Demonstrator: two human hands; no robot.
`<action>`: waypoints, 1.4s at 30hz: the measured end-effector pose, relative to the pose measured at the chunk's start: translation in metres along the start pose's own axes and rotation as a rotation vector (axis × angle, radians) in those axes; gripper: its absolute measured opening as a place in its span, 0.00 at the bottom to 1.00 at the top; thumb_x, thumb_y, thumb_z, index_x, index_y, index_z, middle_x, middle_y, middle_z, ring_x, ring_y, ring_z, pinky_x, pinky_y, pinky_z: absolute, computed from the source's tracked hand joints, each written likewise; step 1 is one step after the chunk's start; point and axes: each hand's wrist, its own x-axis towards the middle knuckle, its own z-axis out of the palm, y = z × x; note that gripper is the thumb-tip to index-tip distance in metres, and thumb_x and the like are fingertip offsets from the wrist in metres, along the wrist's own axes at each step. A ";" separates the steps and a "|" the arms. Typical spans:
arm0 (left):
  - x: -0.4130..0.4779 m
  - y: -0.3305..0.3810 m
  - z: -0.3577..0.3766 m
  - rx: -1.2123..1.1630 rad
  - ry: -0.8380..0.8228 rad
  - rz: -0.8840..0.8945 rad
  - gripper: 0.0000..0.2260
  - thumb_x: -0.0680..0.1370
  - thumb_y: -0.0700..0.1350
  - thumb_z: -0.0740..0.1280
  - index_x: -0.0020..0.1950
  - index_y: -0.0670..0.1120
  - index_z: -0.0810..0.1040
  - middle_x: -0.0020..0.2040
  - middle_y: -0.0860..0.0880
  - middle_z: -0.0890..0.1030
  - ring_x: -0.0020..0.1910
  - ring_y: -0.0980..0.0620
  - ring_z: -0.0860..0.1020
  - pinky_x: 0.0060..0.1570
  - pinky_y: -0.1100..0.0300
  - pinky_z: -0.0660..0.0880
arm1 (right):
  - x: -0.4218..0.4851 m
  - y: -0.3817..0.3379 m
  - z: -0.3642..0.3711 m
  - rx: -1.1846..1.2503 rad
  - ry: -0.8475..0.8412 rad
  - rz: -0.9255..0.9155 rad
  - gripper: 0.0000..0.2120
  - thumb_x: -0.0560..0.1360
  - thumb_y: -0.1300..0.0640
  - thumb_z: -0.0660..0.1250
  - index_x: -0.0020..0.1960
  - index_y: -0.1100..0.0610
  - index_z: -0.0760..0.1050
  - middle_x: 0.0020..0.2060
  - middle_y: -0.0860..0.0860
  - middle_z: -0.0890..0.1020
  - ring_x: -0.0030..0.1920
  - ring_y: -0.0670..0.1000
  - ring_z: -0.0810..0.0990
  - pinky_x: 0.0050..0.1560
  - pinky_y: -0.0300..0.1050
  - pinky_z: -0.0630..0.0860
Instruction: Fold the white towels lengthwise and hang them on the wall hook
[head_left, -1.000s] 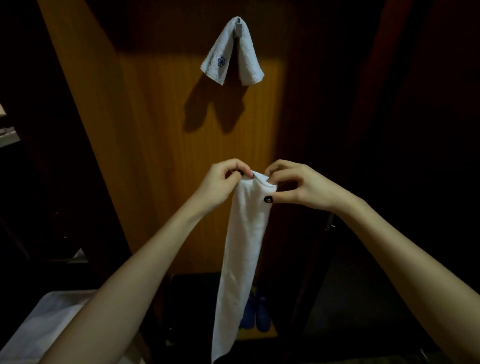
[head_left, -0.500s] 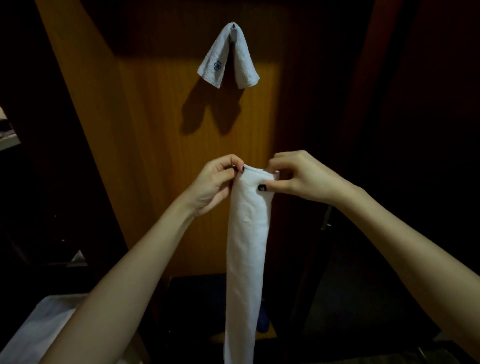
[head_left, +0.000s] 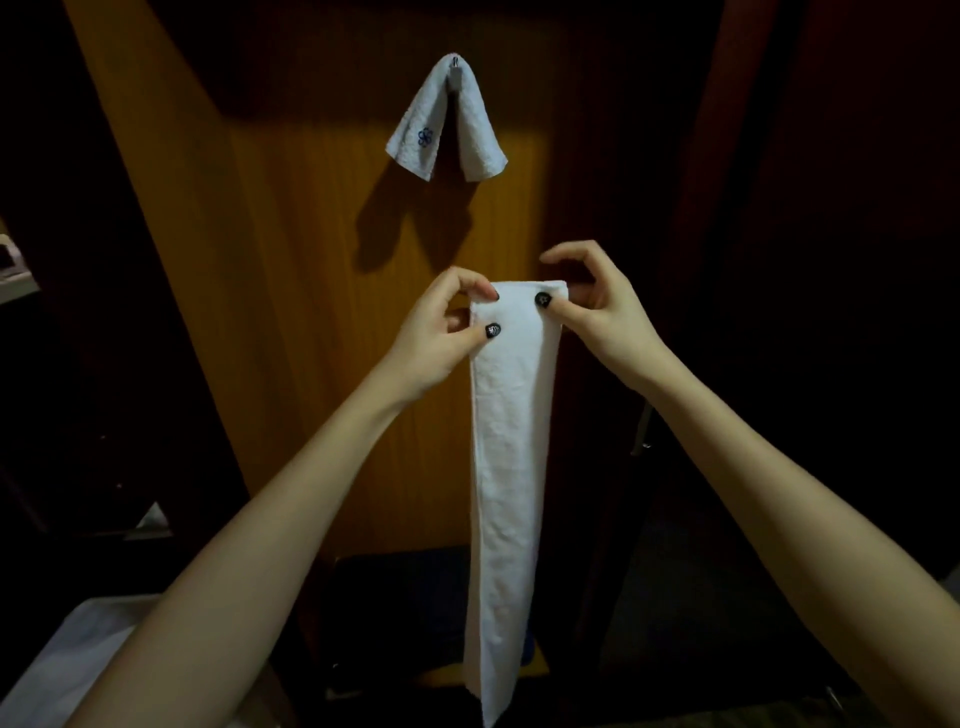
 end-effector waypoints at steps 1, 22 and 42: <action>0.000 0.003 0.001 0.005 0.027 0.047 0.16 0.73 0.28 0.67 0.47 0.50 0.77 0.47 0.51 0.76 0.43 0.57 0.76 0.44 0.63 0.73 | 0.001 -0.002 -0.001 0.009 0.012 -0.008 0.13 0.77 0.69 0.65 0.59 0.58 0.72 0.51 0.49 0.78 0.45 0.57 0.79 0.43 0.55 0.77; 0.036 0.015 -0.001 -0.073 -0.006 -0.020 0.19 0.77 0.35 0.66 0.68 0.46 0.71 0.64 0.49 0.74 0.64 0.50 0.74 0.61 0.52 0.75 | -0.018 0.018 0.007 0.207 -0.202 0.066 0.15 0.78 0.65 0.64 0.59 0.50 0.80 0.59 0.46 0.82 0.63 0.49 0.78 0.65 0.47 0.74; -0.058 -0.059 0.047 -0.120 0.310 -0.121 0.11 0.74 0.37 0.72 0.45 0.51 0.74 0.44 0.57 0.78 0.35 0.52 0.78 0.37 0.62 0.73 | 0.012 0.028 0.011 0.221 0.084 0.125 0.11 0.76 0.65 0.67 0.50 0.51 0.82 0.55 0.43 0.80 0.57 0.44 0.78 0.56 0.45 0.77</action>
